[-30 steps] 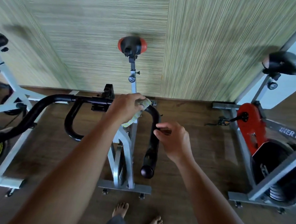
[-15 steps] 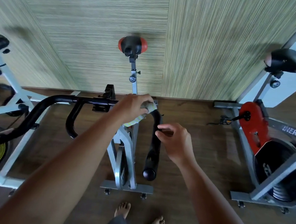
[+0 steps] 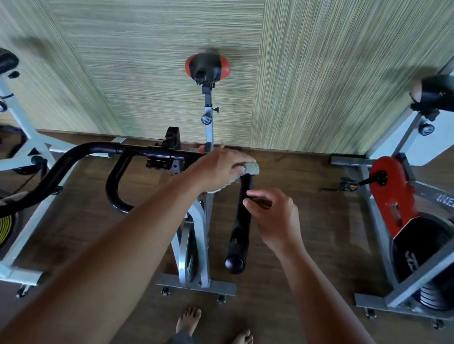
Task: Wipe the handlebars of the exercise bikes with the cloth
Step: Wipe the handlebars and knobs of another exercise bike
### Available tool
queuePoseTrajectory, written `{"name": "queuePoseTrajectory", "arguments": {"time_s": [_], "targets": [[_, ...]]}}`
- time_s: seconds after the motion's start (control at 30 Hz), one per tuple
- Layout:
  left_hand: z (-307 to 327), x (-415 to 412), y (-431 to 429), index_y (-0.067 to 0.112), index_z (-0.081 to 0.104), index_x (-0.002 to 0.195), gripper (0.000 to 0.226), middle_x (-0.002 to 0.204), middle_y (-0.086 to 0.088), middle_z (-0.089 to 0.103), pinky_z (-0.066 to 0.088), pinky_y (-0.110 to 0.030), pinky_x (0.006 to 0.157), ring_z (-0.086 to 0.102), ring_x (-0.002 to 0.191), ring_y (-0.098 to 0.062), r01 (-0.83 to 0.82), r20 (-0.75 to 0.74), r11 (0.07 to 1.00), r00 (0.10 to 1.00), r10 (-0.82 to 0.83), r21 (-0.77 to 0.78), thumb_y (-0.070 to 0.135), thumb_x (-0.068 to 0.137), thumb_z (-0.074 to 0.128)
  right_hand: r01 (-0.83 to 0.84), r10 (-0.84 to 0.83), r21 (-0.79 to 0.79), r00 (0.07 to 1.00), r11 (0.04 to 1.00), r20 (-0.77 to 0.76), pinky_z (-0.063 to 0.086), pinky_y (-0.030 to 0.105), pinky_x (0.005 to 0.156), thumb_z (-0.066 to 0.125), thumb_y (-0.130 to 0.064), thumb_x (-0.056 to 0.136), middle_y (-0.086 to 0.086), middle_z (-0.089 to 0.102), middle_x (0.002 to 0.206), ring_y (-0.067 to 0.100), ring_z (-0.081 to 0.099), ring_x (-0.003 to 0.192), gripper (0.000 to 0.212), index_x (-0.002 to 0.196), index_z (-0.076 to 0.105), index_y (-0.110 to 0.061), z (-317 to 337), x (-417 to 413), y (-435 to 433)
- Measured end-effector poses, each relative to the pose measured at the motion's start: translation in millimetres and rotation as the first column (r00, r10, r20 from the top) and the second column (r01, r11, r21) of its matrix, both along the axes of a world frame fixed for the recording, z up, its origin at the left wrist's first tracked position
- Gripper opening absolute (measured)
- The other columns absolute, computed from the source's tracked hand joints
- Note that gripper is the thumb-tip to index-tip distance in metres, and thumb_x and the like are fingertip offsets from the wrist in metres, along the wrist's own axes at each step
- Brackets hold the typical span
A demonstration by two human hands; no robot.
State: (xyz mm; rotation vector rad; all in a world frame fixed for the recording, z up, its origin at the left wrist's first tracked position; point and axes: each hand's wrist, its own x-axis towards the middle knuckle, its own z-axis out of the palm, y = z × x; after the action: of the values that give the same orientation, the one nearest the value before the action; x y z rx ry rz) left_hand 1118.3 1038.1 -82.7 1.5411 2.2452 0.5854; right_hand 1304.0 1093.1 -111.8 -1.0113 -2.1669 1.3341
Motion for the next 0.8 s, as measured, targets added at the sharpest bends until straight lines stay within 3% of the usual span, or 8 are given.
{"name": "queuePoseTrajectory", "arguments": {"time_s": [0.1, 0.17, 0.27, 0.33, 0.4, 0.5, 0.7, 0.8], "targets": [[-5, 5, 1, 0.019, 0.060, 0.136, 0.033, 0.133, -0.002, 0.063, 0.001, -0.043, 0.124, 0.053, 0.127, -0.015, 0.156, -0.037, 0.987, 0.987, -0.158, -0.032, 0.018, 0.105, 0.048, 0.019, -0.019, -0.019, 1.000, 1.000, 0.002, 0.051, 0.015, 0.080, 0.075, -0.029, 0.087, -0.013, 0.072, 0.099, -0.003, 0.067, 0.089, 0.016, 0.102, 0.076, -0.026, -2, 5, -3], [-7, -5, -1, 0.018, 0.058, 0.137, 0.034, 0.128, -0.003, 0.065, -0.001, -0.041, 0.123, 0.057, 0.122, -0.018, 0.127, -0.074, 0.992, 0.989, -0.129, -0.025, 0.019, 0.105, 0.045, 0.035, -0.035, -0.041, 0.999, 0.999, -0.004, 0.054, 0.018, 0.082, 0.075, -0.030, 0.087, -0.012, 0.073, 0.098, -0.003, 0.068, 0.089, 0.016, 0.102, 0.076, -0.026, -4, 11, -7], [-8, -23, 1, 0.015, 0.053, 0.139, 0.036, 0.111, -0.012, 0.069, 0.002, -0.041, 0.124, 0.061, 0.113, -0.030, -0.030, -0.073, 0.997, 0.997, 0.025, -0.071, 0.020, 0.107, 0.038, 0.044, -0.045, -0.098, 0.999, 0.994, -0.013, 0.055, 0.019, 0.083, 0.077, -0.030, 0.086, -0.012, 0.074, 0.097, -0.006, 0.068, 0.088, 0.016, 0.101, 0.075, -0.027, -8, 21, -15], [-7, -22, 5, 0.016, 0.053, 0.138, 0.036, 0.113, -0.013, 0.068, 0.007, -0.045, 0.124, 0.058, 0.116, -0.033, -0.045, -0.070, 0.996, 0.997, 0.039, -0.081, 0.022, 0.107, 0.037, 0.047, -0.052, -0.152, 0.998, 0.987, -0.032, 0.056, 0.018, 0.082, 0.079, -0.029, 0.084, -0.013, 0.075, 0.095, -0.007, 0.069, 0.086, 0.017, 0.101, 0.075, -0.025, -8, 24, -18], [-7, -9, 5, 0.016, 0.056, 0.137, 0.034, 0.128, -0.010, 0.064, 0.014, -0.046, 0.122, 0.051, 0.123, -0.023, 0.031, -0.068, 0.999, 0.997, -0.034, -0.042, 0.021, 0.106, 0.041, 0.047, -0.055, -0.193, 0.998, 0.980, -0.035, 0.057, 0.020, 0.082, 0.080, -0.029, 0.083, -0.013, 0.075, 0.093, -0.007, 0.069, 0.084, 0.020, 0.102, 0.075, -0.024, -8, 24, -19], [-9, 7, -1, 0.014, 0.064, 0.130, 0.030, 0.128, -0.003, 0.065, 0.015, -0.047, 0.119, 0.042, 0.104, 0.001, 0.185, -0.067, 0.981, 0.981, -0.181, 0.060, 0.014, 0.103, 0.049, 0.044, -0.054, -0.237, 0.998, 0.970, -0.034, 0.059, 0.027, 0.083, 0.081, -0.029, 0.082, -0.011, 0.077, 0.089, -0.004, 0.071, 0.083, 0.021, 0.102, 0.076, -0.023, -9, 22, -17], [-15, -10, -4, 0.012, 0.058, 0.136, 0.034, 0.113, -0.001, 0.060, 0.006, -0.043, 0.125, 0.055, 0.119, -0.023, -0.003, -0.030, 0.996, 1.000, 0.006, 0.094, 0.014, 0.104, 0.045, 0.032, -0.045, -0.243, 0.998, 0.969, -0.046, 0.059, 0.027, 0.084, 0.081, -0.027, 0.083, -0.011, 0.077, 0.090, -0.004, 0.071, 0.083, 0.021, 0.103, 0.076, -0.021, -8, 22, -16], [-23, 4, -8, 0.013, 0.061, 0.131, 0.032, 0.129, -0.001, 0.061, 0.013, -0.048, 0.124, 0.048, 0.129, -0.017, 0.101, -0.020, 0.984, 0.995, -0.099, 0.148, 0.010, 0.102, 0.048, 0.034, -0.049, -0.249, 0.997, 0.968, -0.054, 0.059, 0.028, 0.084, 0.081, -0.028, 0.083, -0.010, 0.077, 0.090, -0.003, 0.071, 0.084, 0.023, 0.104, 0.076, -0.021, -9, 23, -17]]}}
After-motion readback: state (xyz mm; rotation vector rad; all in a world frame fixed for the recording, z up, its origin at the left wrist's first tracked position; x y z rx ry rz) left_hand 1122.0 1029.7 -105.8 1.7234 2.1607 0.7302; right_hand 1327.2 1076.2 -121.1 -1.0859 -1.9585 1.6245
